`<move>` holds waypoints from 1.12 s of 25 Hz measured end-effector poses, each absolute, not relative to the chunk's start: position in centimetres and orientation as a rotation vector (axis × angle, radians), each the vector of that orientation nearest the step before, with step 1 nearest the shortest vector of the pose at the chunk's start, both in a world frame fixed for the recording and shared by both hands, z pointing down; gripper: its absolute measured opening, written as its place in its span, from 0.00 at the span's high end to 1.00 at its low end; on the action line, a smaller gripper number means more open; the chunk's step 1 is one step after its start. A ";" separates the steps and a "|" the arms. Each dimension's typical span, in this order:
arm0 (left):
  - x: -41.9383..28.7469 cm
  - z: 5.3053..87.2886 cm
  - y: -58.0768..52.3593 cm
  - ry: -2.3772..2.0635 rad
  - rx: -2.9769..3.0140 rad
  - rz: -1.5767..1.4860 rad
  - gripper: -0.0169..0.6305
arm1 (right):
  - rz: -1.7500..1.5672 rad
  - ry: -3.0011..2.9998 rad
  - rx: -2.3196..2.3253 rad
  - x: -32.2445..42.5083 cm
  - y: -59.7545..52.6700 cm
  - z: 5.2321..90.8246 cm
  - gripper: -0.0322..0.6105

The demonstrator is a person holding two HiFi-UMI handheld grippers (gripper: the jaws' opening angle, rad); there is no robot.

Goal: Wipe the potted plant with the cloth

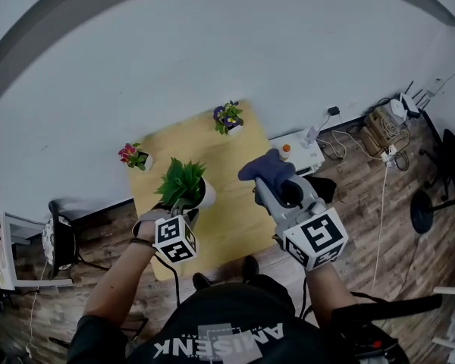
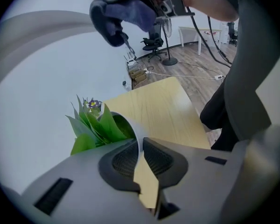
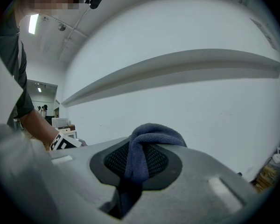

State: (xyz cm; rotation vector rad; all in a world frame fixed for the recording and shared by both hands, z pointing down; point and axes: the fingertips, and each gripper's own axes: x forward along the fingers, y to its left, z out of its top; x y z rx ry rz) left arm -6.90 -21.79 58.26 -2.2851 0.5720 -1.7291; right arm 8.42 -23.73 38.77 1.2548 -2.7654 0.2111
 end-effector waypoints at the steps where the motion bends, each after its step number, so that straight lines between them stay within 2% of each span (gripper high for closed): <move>1: -7.1 56.9 -21.5 0.560 -2.293 -1.714 0.92 | 0.204 -2.774 1.251 7.9 -23.7 38.3 0.87; 15: -10.4 42.3 -18.7 0.502 -2.377 -1.576 0.92 | -0.005 -2.955 1.005 -2.7 -19.6 31.8 0.87; 28: -10.7 37.2 -17.8 0.510 -2.365 -1.584 0.92 | -0.101 -3.024 0.836 -10.3 -15.9 30.5 0.87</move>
